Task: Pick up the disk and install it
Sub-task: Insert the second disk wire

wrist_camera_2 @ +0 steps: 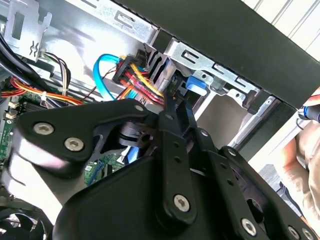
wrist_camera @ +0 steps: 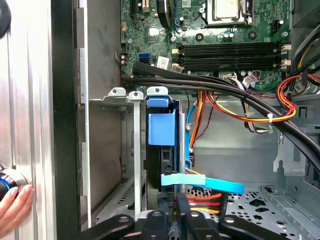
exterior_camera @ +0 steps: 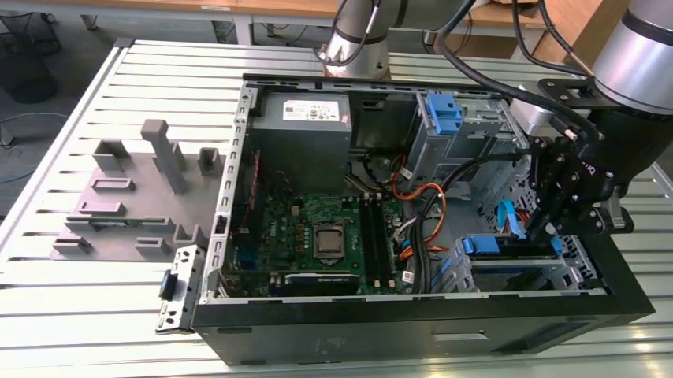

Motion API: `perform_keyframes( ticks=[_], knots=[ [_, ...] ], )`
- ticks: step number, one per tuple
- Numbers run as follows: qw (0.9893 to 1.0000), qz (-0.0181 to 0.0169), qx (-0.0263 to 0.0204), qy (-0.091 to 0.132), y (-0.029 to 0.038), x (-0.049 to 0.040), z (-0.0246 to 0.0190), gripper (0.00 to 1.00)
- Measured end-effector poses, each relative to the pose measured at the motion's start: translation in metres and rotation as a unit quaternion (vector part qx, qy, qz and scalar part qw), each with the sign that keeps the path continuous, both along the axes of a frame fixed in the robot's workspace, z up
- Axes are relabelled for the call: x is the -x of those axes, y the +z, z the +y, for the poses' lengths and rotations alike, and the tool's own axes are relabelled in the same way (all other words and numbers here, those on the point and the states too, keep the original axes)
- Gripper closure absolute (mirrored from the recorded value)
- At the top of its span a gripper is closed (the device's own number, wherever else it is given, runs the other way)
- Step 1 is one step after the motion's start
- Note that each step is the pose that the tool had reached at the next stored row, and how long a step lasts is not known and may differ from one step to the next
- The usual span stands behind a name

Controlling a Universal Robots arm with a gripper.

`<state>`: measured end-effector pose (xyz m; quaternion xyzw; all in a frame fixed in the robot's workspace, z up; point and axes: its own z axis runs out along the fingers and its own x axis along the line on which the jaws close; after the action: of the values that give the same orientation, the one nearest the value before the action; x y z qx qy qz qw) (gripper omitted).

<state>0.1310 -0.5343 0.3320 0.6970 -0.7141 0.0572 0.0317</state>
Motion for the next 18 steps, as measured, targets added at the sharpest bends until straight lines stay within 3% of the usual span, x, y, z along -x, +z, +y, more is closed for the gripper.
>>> perform_keyframes(
  ticks=[1,11,18],
  knots=[
    [1.0,0.0,0.0,0.0,0.0,0.0,0.0,0.84],
    [1.0,0.0,-0.0003,0.0,0.003,-0.0001,0.0,0.84],
    [1.0,-0.0018,-0.0001,0.006,0.0021,0.0012,0.0001,0.84]
  ],
)
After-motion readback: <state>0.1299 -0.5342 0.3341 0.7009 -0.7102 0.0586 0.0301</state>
